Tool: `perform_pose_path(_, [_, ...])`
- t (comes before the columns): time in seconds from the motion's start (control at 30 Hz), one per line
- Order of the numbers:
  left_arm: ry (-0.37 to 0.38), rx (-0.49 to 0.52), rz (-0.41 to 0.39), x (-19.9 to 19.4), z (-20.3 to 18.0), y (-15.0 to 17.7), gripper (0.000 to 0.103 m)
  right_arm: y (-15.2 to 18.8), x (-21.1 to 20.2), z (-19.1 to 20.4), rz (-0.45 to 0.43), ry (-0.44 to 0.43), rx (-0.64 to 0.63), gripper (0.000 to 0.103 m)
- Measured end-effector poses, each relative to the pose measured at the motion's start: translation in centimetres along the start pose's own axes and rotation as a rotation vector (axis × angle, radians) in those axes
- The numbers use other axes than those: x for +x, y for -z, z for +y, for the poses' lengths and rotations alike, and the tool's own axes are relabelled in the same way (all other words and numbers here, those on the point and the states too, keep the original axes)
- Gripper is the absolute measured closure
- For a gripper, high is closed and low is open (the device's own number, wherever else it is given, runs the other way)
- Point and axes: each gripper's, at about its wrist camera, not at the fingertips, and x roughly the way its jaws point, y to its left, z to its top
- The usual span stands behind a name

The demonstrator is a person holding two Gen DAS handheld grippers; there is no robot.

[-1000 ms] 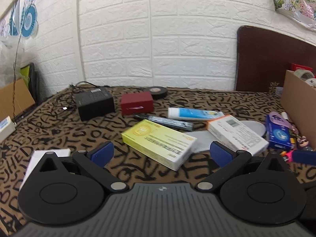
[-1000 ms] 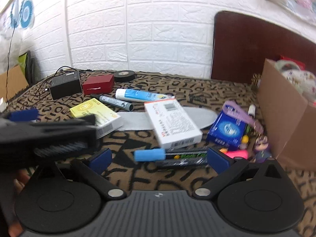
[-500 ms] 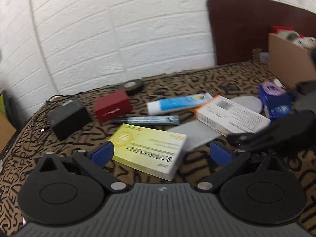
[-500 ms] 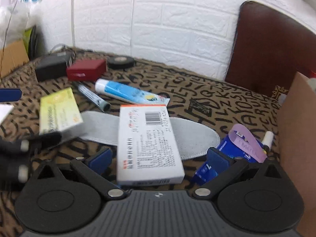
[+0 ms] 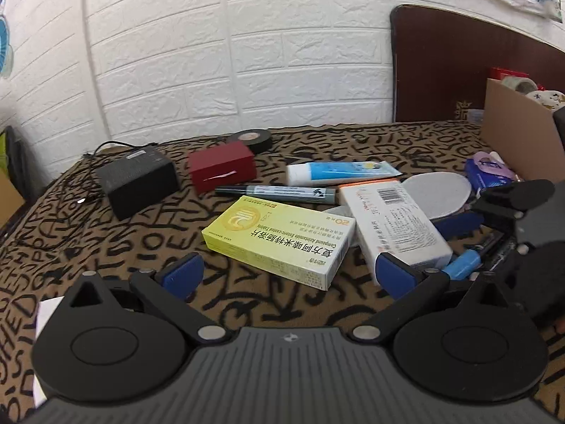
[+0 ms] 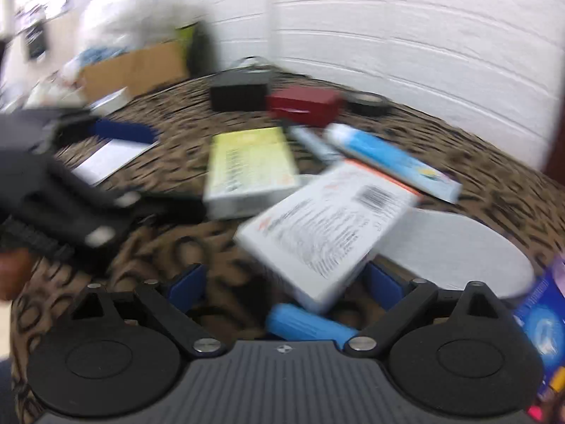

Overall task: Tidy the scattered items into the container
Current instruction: 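Move the right gripper toward the markers lying on the table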

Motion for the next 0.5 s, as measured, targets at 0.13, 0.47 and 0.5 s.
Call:
perform_pose_path(0.13, [-0.002, 0.008, 0.001, -0.1, 0.2, 0.1, 0.0, -0.2, 0.1, 1.5, -0.009, -0.01, -0.026, 0.003])
perform_pose_path(0.47, [0.02, -0.008, -0.01, -0.3, 0.8, 0.5, 0.0, -0.3, -2.1, 2.4, -0.044, 0.036, -0.103, 0.001])
perform_pose_path(0.5, [0.024, -0.004, -0.01, -0.3, 0.6, 0.6, 0.0, -0.1, -2.3, 1.6, -0.03, 0.067, -0.085, 0.001])
